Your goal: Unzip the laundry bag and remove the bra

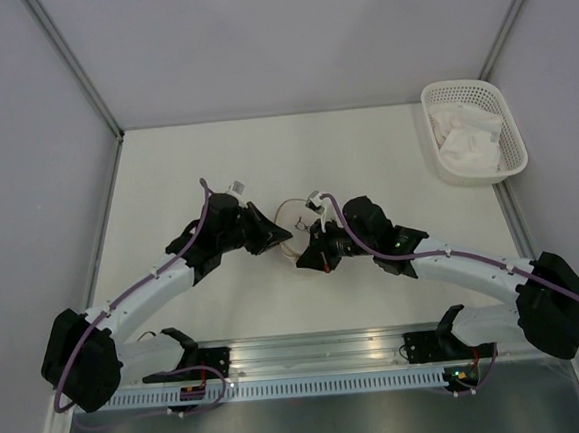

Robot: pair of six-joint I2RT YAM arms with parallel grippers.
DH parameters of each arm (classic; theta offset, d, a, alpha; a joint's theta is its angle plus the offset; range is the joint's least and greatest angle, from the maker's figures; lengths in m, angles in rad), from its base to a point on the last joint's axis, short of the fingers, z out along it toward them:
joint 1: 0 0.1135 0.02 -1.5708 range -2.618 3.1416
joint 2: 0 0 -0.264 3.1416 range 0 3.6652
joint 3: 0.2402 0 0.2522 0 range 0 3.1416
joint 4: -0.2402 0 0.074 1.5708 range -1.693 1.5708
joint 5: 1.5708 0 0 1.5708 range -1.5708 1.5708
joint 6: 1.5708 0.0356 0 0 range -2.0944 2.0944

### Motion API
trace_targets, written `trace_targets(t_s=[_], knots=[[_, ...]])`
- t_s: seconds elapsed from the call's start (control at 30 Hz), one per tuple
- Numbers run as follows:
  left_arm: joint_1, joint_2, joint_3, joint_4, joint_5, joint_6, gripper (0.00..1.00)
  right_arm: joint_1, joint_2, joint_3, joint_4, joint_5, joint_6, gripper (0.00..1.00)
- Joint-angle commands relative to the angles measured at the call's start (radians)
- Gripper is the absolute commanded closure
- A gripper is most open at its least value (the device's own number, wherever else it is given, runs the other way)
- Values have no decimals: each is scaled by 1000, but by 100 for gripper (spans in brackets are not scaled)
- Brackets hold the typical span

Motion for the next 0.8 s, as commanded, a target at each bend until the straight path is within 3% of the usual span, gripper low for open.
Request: trace_targets(t_s=[0.0,0.33,0.53,0.6,0.77], knots=[[9,9,83,21,-55,31,98,5,-41,46,-19,39,-40,99],[145,160,177,15,5,219,98,4,-89,69,-208,257,-92,100],[221,288,257,29,204,307,97,4,-52,70,-271,415,-96,100],[228,312,299,-5,286,347,97,4,-6,86,-317,555,-79,99],[237,358,393,-137,375,471,96,2,48,96,-355,700,-51,99]])
